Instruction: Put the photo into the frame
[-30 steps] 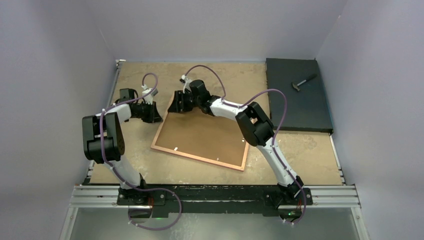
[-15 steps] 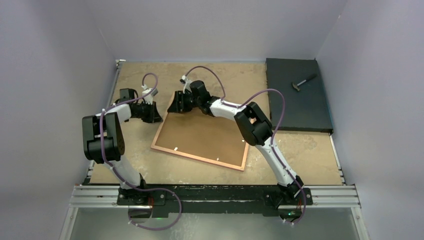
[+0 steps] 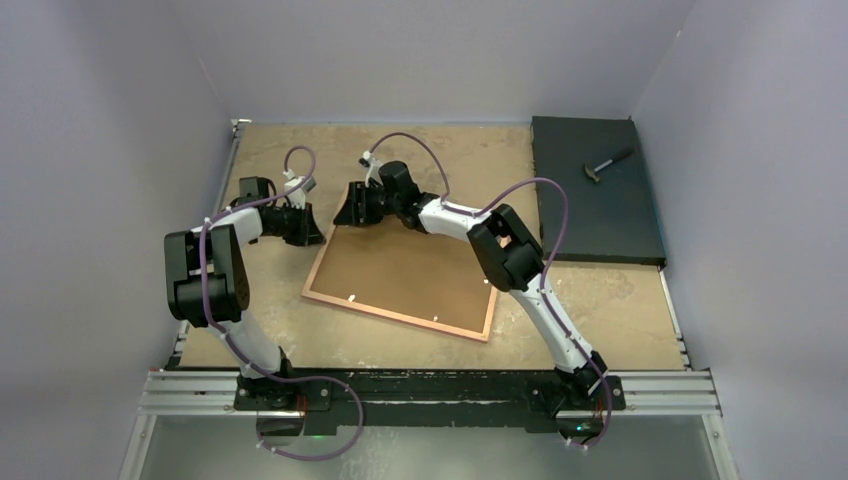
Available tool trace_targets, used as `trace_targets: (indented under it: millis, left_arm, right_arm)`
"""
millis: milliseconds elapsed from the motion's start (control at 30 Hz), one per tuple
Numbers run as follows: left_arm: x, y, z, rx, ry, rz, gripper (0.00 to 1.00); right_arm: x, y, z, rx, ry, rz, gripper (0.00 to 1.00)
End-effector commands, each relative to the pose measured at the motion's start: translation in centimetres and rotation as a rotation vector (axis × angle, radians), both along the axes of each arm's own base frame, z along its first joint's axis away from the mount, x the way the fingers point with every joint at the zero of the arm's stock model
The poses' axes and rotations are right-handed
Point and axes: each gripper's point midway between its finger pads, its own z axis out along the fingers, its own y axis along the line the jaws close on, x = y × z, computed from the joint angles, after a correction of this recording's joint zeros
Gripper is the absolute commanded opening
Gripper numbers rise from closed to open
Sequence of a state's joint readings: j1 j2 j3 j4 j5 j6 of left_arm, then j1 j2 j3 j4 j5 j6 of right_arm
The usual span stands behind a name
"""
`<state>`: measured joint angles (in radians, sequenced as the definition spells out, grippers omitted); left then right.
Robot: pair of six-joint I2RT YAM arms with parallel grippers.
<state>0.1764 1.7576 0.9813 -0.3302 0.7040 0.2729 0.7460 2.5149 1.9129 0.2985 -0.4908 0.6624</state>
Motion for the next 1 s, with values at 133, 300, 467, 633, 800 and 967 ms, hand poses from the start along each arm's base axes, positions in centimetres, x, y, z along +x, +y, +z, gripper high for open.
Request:
trace_targets:
  millis: [133, 300, 467, 633, 800, 967]
  left_arm:
    - [-3.1, -0.4, -2.7, 0.018, 0.125, -0.026, 0.00]
    - [-3.2, -0.5, -2.7, 0.015, 0.125, -0.027, 0.00]
    - [-3.0, -0.4, -2.5, 0.014, 0.122, -0.024, 0.00]
    - [-3.1, -0.5, -2.6, 0.013, 0.126, -0.026, 0.00]
    - [-3.3, -0.6, -2.8, 0.008, 0.130, -0.025, 0.00]
    - [-3.1, -0.5, -2.6, 0.014, 0.122, -0.028, 0.00]
  right_arm:
    - [-1.2, 1.5, 0.9, 0.039, 0.002, 0.051, 0.57]
    - [-1.1, 1.6, 0.6, 0.037, 0.009, 0.040, 0.56]
    - [-1.1, 1.5, 0.8, 0.034, 0.017, 0.017, 0.55]
    - [-1.5, 0.7, 0.9, 0.031, 0.009, -0.001, 0.54]
    - [-1.7, 1.0, 0.6, 0.036, 0.015, 0.019, 0.54]
    - [-1.9, 1.5, 0.0, 0.037, 0.025, 0.060, 0.55]
